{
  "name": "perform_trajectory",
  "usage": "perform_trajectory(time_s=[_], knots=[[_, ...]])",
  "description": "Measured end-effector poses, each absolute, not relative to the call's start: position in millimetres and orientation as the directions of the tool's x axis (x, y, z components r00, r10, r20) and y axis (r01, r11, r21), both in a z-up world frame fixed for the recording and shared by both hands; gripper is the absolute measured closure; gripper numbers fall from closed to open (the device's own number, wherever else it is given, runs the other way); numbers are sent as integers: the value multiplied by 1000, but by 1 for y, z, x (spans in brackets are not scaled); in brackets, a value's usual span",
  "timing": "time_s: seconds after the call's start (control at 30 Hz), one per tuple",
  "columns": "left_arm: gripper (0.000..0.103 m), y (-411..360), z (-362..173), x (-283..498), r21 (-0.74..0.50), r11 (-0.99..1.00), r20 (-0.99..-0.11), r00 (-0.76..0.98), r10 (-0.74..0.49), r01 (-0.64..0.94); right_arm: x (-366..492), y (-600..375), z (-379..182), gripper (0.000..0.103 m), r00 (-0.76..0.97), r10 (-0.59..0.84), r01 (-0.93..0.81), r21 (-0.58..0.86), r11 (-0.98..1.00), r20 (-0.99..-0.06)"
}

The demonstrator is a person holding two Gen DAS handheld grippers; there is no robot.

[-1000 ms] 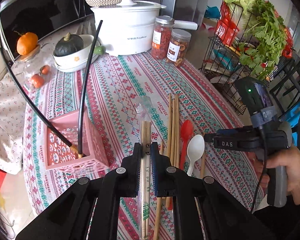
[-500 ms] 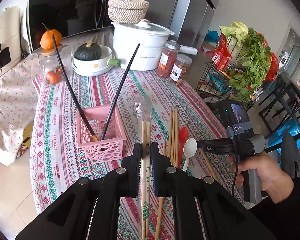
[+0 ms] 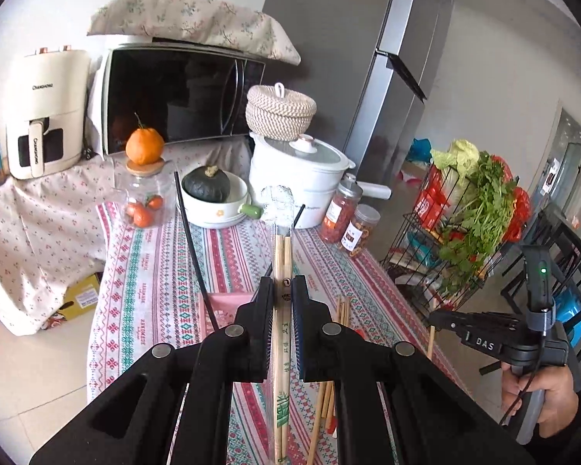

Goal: Organize utensils
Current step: 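Carry the chopsticks over the pink basket with both tools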

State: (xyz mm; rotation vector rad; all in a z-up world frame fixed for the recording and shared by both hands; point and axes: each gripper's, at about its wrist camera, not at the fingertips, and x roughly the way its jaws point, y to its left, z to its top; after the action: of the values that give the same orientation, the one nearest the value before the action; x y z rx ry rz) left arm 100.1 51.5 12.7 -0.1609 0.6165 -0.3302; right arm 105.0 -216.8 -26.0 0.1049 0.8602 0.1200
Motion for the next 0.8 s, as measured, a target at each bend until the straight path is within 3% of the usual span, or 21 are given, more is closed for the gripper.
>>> perform_trajectory(time_s=[0.43,0.8], knots=[[93,71,26,117,-239,958,-327,916,-233,159,105,-182,37,99,788,224,-175,139,975,-574],[93,66,-4,155,-172,982,-255,959,-121,78,114,-160,54,99,807,262,-215,149,965,-529]])
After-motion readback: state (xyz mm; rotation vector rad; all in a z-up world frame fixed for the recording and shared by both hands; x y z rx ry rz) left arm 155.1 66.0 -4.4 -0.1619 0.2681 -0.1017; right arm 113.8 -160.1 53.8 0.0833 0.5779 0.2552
